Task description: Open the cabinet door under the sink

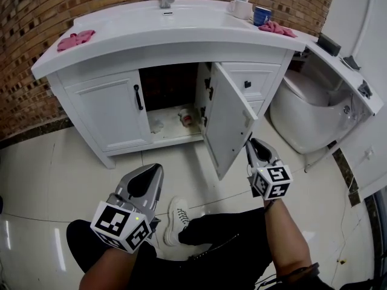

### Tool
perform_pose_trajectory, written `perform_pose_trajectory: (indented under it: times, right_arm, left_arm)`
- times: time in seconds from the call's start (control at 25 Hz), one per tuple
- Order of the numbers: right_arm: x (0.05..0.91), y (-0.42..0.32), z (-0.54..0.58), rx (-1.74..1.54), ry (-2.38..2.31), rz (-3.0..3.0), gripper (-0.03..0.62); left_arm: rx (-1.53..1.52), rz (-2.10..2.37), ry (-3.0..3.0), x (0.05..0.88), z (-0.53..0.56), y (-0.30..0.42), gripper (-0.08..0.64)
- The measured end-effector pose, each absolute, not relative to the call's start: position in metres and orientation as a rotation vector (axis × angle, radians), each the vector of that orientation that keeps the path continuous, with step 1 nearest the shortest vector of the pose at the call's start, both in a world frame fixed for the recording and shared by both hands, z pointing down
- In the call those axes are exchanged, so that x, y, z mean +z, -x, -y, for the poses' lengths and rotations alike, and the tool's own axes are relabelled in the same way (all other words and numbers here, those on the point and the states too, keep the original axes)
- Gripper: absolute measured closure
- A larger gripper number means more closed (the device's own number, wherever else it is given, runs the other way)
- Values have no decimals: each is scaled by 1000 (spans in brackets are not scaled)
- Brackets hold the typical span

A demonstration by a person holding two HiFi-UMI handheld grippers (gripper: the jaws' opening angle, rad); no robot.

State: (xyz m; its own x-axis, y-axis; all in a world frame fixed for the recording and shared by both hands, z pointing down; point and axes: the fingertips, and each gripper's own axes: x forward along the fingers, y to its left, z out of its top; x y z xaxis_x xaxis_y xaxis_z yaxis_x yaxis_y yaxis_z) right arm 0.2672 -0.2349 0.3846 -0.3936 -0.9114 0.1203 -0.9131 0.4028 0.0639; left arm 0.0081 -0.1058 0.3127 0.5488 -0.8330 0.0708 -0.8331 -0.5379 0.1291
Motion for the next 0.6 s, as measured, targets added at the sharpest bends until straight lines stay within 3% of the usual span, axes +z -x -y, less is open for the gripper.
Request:
perform_pose_trajectory:
  times: [0.28, 0.6]
  right_arm:
    - [376, -288, 202, 174, -1809, 2496, 541]
    - [357, -253, 161, 241, -1723, 2577, 555]
  left_arm:
    - [-8, 1430, -2628, 312, 94, -5, 557]
    - [20, 1400, -2620, 315, 77, 4, 557]
